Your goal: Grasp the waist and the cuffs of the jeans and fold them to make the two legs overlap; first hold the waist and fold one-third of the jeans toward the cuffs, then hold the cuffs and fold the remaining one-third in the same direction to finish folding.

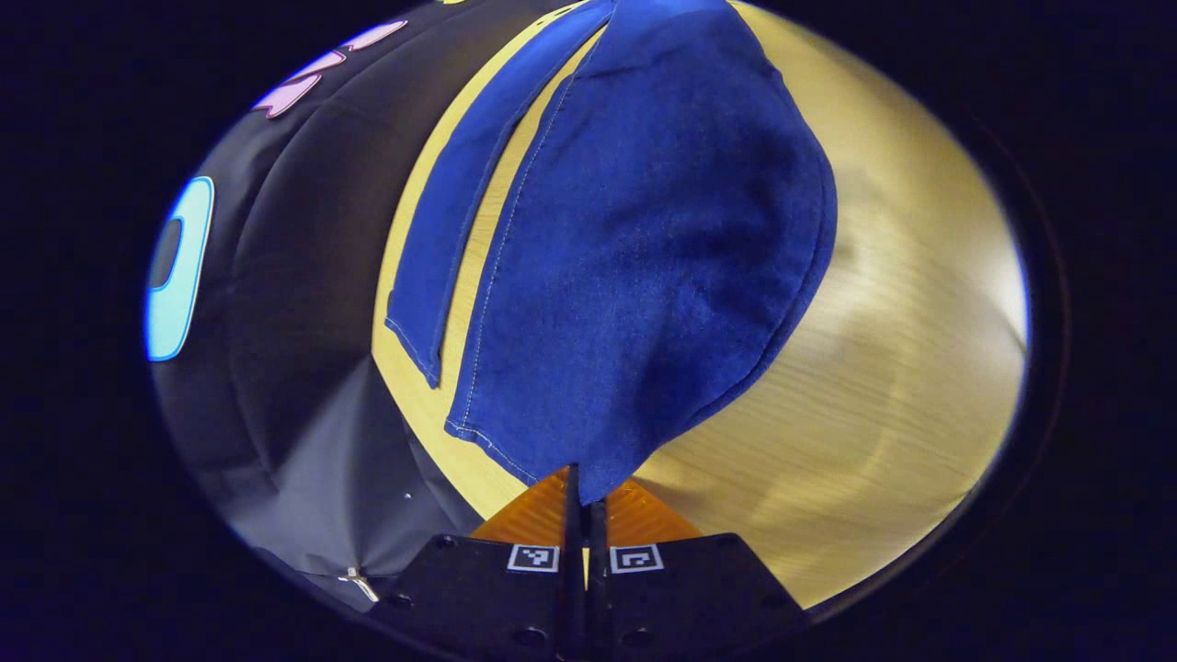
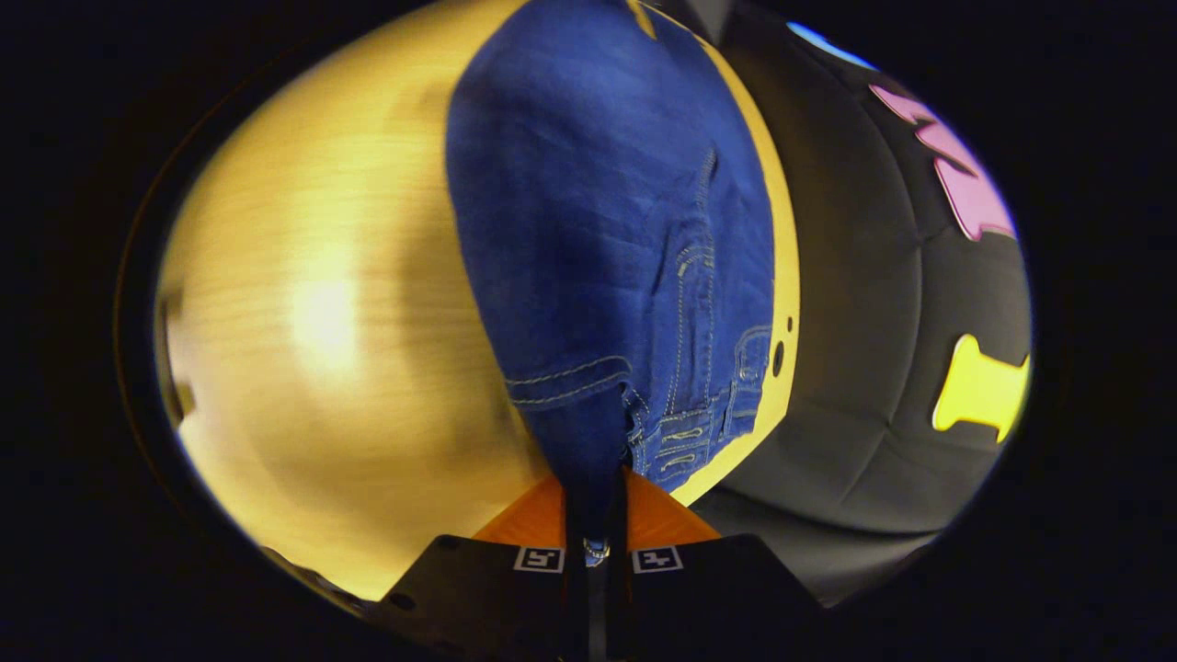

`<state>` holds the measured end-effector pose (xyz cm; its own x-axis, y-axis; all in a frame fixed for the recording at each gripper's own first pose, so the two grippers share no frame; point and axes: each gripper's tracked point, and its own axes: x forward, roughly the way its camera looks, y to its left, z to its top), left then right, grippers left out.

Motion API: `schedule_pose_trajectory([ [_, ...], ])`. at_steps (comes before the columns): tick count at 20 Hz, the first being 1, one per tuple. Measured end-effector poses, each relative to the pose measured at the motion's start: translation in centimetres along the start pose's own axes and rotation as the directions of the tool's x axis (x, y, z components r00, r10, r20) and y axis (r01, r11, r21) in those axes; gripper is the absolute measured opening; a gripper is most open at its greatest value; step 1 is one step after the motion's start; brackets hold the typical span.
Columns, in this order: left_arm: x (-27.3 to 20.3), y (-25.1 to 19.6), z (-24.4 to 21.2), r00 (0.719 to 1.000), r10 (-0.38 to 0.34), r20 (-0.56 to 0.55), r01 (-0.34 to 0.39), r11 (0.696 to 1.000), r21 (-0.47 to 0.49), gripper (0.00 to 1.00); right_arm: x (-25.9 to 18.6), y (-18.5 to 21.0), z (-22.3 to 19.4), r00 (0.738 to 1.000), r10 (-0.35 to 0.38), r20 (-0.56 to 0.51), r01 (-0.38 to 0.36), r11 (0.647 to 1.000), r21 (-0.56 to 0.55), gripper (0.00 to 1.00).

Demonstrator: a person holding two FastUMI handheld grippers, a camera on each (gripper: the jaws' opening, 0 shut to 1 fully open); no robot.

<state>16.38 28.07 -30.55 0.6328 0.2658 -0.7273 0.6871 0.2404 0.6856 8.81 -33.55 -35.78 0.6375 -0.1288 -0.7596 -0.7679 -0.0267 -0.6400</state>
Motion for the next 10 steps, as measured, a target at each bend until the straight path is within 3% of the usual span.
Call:
schedule_pose_trajectory([
  [2, -0.3, -0.1, 0.3, 0.998, -0.068, -0.015, 0.068, 0.998, -0.008, 0.06, -0.9, 1.2, -0.1, 1.000, 0.019, 0.000, -0.019, 0.999, -0.030, 0.11],
  [5, -0.8, 1.0, 1.4, 0.974, -0.228, 0.009, 0.228, 0.969, -0.098, 0.06, -1.1, -2.9, -0.6, 1.000, -0.004, -0.019, 0.004, 1.000, 0.005, 0.12],
  [10, -4.6, 10.0, 5.7, 0.950, -0.292, 0.113, 0.311, 0.918, -0.247, 0.06, -2.3, -13.8, 0.6, 0.998, -0.058, 0.027, 0.058, 0.998, -0.005, 0.11],
])
